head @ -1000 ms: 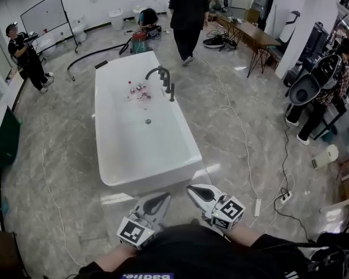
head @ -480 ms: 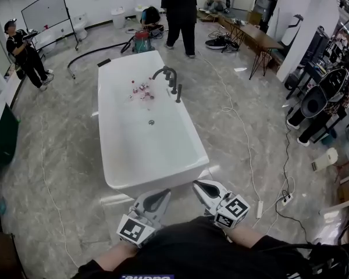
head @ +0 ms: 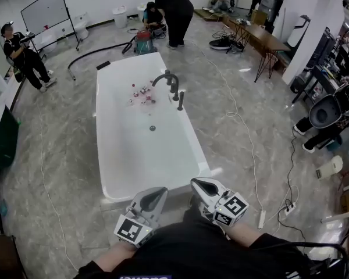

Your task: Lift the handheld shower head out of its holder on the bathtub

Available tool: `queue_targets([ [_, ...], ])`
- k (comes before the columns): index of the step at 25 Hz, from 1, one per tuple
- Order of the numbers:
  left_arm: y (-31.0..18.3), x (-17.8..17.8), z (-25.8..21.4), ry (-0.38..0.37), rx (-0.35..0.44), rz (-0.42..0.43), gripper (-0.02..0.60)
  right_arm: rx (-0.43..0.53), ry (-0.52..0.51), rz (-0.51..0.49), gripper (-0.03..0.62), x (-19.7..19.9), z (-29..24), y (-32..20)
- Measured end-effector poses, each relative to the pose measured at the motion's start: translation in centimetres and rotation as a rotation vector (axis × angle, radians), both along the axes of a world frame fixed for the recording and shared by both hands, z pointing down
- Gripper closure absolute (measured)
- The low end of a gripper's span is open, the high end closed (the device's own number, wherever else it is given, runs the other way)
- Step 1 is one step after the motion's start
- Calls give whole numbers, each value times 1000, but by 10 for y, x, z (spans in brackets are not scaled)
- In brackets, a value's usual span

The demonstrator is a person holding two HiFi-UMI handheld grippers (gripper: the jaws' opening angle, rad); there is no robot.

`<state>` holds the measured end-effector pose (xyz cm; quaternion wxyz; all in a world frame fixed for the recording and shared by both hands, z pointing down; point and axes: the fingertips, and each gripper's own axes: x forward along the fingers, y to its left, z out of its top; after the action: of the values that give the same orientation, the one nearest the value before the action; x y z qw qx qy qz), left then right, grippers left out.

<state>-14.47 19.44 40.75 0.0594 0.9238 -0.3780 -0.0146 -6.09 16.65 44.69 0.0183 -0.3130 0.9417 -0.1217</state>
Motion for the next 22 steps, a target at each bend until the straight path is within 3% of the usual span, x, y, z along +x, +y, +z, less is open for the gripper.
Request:
queue_targets([
  [10, -163, 74, 0, -5, -39, -136, 577, -25, -5, -114, 602, 82, 2, -158],
  [17, -233, 112, 3, -18, -39, -168, 577, -64, -14, -114, 602, 125, 17, -208],
  [22, -270, 118, 11, -26, -52, -184, 577, -97, -17, -96, 602, 138, 30, -231],
])
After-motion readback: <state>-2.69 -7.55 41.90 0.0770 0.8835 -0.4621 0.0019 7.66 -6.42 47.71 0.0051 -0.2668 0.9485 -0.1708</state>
